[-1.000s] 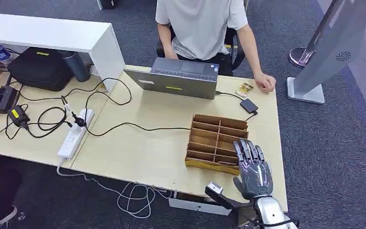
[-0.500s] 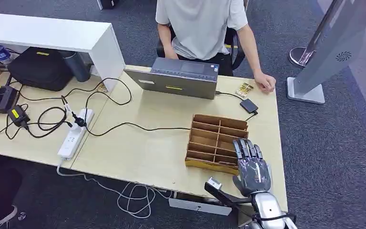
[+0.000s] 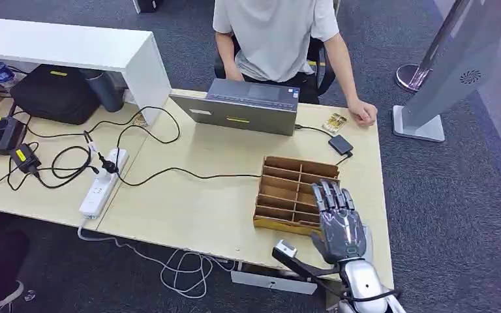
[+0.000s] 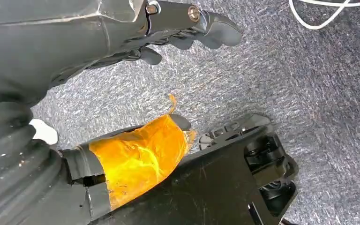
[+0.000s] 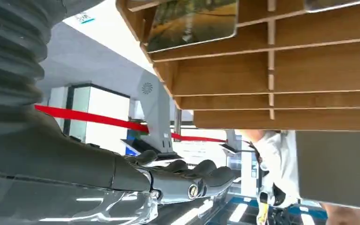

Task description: Pass the card to the sensor for recognition and then transmit it.

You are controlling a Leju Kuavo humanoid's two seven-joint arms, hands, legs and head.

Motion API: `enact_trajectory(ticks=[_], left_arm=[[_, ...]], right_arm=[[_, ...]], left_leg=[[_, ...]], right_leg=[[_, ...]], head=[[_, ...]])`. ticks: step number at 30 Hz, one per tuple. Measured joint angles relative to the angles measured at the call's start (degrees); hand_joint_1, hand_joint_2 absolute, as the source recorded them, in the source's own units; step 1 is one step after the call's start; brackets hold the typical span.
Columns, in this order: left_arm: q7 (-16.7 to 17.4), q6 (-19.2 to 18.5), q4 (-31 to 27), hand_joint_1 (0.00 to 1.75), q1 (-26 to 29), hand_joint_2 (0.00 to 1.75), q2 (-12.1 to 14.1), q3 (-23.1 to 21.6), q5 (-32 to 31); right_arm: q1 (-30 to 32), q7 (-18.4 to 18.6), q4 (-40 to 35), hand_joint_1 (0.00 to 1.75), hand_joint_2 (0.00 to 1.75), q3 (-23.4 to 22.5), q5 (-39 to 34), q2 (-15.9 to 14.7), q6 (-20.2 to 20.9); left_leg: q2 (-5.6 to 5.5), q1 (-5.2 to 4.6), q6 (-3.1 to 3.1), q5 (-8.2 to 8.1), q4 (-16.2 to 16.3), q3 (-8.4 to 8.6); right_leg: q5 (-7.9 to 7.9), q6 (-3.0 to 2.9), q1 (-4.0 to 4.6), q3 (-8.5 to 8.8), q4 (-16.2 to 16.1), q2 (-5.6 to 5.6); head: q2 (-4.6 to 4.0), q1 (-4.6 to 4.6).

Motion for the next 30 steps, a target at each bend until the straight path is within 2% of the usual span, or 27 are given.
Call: enact_trajectory(ticks=[14, 30], left_arm=[[0.0, 0.0, 0.0, 0.00, 0.0, 1.75, 0.0, -0.1, -0.2], [0.1, 0.0, 0.0, 0.00, -0.1, 1.75, -0.1, -0.1, -0.6]], right_arm=[[0.0, 0.2, 1.4, 0.00, 1.75, 0.6, -1.2, 0.5, 0.9], [-0.9, 0.0, 4.6, 0.00, 1.75, 1.2, -1.3, 2.4, 1.0]], left_leg=[[0.00, 0.00, 0.00, 0.00, 0.0, 0.00], [0.00, 0.00, 0.00, 0.00, 0.0, 0.00]], right_leg=[[0.00, 0.00, 0.00, 0.00, 0.0, 0.00], [0.00, 0.00, 0.00, 0.00, 0.0, 0.00]], head=[[0.00, 0.00], [0.00, 0.00]])
